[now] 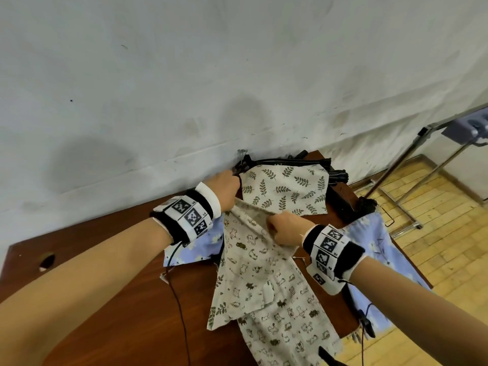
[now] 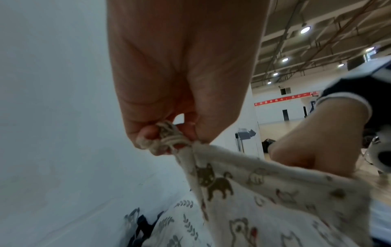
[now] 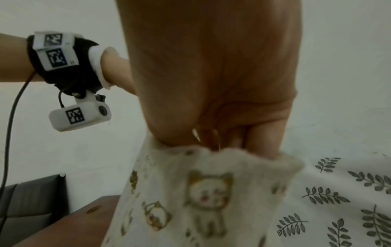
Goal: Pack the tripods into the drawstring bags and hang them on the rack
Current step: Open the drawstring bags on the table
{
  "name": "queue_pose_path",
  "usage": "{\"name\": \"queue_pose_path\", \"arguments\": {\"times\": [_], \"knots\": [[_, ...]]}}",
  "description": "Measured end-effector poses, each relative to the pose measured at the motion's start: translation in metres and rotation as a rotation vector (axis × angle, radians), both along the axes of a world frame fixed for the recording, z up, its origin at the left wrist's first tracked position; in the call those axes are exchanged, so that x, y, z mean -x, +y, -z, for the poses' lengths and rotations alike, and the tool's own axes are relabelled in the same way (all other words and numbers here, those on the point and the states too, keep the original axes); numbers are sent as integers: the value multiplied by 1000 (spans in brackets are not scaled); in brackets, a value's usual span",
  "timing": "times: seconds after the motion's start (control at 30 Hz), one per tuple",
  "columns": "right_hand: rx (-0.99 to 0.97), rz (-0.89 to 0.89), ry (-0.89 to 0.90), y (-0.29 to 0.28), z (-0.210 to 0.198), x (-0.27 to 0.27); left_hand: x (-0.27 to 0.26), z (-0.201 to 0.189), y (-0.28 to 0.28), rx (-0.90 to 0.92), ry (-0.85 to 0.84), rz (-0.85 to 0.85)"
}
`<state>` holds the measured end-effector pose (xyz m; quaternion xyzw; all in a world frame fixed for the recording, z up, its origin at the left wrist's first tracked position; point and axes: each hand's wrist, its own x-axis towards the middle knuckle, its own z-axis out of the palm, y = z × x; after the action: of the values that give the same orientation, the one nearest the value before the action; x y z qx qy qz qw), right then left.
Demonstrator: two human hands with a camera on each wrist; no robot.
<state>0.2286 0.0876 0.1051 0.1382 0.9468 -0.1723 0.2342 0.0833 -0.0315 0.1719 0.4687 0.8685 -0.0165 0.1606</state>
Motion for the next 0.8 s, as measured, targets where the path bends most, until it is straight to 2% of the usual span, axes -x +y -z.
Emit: {"name": "queue_pose_path", "arguments": {"times": [0.1, 0.2, 0.33, 0.5, 0.7, 0.8], "knots": [[-97, -31, 101, 0, 5, -3, 0, 15, 3, 55, -11, -74], [-205, -9, 196, -9, 13, -7, -3, 32, 3, 34, -7, -101], [-293, 25, 176, -20, 25, -17, -12, 54, -6, 91, -63, -112], [-314, 120, 139, -17, 43, -26, -26, 86, -26, 213, -19, 56], [-279, -42, 95, -14, 72, -40, -51, 103, -42, 331, -32, 189], [-262, -45, 97, -16, 86, -48, -58, 106, -40, 367, 6, 261]]}}
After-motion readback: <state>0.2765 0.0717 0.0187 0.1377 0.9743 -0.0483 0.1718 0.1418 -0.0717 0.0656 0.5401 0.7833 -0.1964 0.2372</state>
